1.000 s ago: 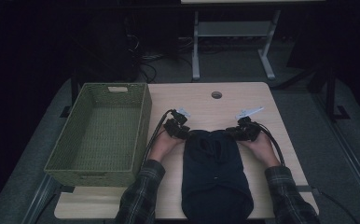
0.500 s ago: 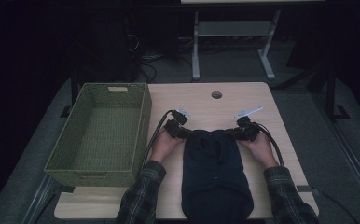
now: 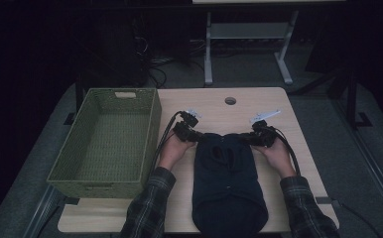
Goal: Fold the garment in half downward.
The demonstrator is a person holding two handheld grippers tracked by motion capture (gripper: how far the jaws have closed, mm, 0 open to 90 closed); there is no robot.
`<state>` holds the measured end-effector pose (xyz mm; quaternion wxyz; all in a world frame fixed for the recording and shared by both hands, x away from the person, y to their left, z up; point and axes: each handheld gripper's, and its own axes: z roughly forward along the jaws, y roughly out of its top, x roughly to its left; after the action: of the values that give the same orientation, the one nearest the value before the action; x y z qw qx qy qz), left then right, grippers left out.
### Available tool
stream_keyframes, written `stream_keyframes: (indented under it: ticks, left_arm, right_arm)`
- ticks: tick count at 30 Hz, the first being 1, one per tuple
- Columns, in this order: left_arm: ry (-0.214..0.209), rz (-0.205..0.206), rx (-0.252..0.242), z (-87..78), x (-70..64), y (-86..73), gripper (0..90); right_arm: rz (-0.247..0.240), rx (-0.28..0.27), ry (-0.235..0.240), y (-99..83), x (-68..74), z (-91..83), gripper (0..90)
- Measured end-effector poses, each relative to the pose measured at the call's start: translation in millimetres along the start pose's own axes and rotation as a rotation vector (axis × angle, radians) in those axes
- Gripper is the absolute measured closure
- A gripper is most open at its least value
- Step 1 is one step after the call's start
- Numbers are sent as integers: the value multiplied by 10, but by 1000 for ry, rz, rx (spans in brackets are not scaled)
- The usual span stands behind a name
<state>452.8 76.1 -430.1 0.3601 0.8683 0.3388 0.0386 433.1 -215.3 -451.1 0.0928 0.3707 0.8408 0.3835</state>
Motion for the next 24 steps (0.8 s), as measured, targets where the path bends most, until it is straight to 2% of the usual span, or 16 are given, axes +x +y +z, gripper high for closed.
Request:
stream_keyframes:
  ticks: [2, 3, 5, 7, 9, 10, 13, 18, 21, 24]
  left_arm:
    - [9, 16, -13, -64, 0, 57, 794]
    - [16, 28, -18, -102, -2, 91, 793]
    - [45, 45, -48, -180, -19, 160, 793]
    - [62, 57, -72, -258, -23, 232, 793]
    - [83, 69, -101, -334, -25, 295, 793]
    - [86, 69, -110, -369, -22, 326, 793]
    - [103, 86, -141, -478, -28, 419, 795]
    - [155, 130, -197, -673, -71, 579, 799]
    - [186, 145, -212, -714, -137, 598, 799]
    - [200, 179, -243, -698, -230, 505, 797]
  right_arm:
    - [5, -29, -8, 38, -3, -56, 812]
    - [12, -22, -6, 72, -10, -78, 812]
    - [-8, -47, -27, 151, -12, -136, 812]
    - [-7, -61, -32, 236, -25, -197, 812]
    - [-18, -101, -42, 314, -26, -268, 813]
    - [-12, -98, -42, 362, -32, -300, 813]
    - [-37, -123, -64, 491, -37, -400, 813]
    - [-72, -164, -109, 688, -16, -571, 814]
    - [-81, -192, -122, 739, -2, -638, 813]
    - [-105, -197, -144, 702, 67, -618, 811]
